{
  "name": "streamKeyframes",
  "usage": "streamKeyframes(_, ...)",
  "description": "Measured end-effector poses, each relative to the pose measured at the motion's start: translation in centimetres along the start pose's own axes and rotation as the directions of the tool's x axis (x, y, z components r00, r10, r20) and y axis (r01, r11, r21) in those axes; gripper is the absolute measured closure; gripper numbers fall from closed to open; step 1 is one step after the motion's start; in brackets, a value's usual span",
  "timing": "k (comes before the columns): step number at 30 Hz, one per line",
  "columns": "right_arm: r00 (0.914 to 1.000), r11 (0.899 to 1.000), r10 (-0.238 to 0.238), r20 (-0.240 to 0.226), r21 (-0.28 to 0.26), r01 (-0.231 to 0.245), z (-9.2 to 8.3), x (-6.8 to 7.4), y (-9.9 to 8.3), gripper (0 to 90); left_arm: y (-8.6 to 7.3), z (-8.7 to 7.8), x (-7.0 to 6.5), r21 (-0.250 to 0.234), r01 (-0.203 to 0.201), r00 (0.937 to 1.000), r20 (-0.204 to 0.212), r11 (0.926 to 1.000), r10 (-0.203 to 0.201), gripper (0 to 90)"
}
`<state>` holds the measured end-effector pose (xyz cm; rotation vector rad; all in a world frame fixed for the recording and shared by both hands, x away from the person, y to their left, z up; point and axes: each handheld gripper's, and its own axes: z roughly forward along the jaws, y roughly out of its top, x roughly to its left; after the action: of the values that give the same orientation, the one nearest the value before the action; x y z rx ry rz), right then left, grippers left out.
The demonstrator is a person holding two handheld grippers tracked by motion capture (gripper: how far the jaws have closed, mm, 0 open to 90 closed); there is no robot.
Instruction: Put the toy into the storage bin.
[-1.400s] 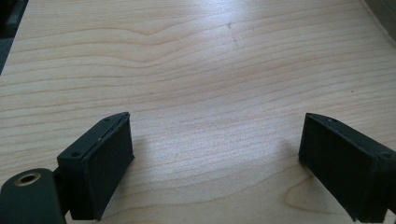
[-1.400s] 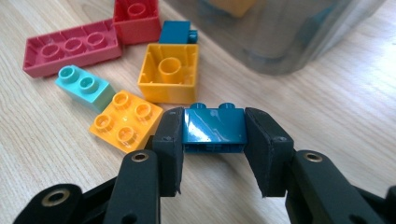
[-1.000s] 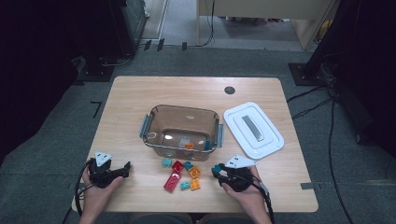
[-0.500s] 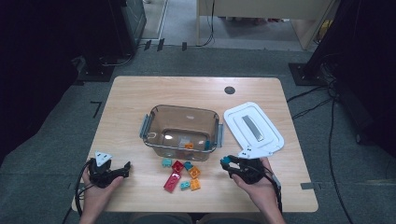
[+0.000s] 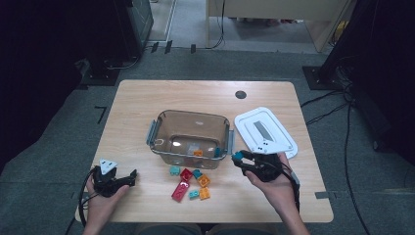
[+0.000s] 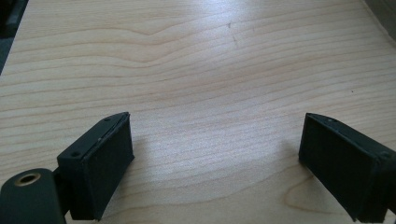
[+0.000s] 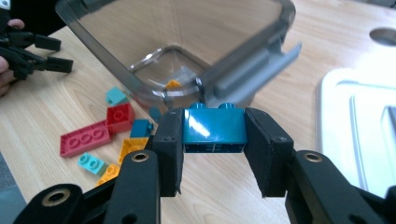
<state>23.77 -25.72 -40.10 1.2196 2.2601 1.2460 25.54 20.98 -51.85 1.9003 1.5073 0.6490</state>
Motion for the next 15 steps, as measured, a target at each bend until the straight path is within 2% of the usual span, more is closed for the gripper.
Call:
streamKeyframes(6,0.9992,0.999,-0.037,-0.013,-0.01,0.037,0.2,0.5,2.5,60.1,0.0,0.0,0.0,-0.001,0.001,1.0,0.0,1.0,-0.001,9.9)
streamKeyframes(8,0.9991,0.999,-0.04,-0.015,-0.009,0.04,0.3,0.5,2.8,60.1,0.0,0.0,0.0,0.001,0.0,1.0,0.0,1.0,0.0,9.9)
streamKeyframes(15,0.9968,0.997,-0.074,-0.03,-0.002,0.073,2.3,1.4,5.1,60.1,0.0,0.0,0.0,0.0,0.001,1.0,0.0,1.0,-0.001,9.9)
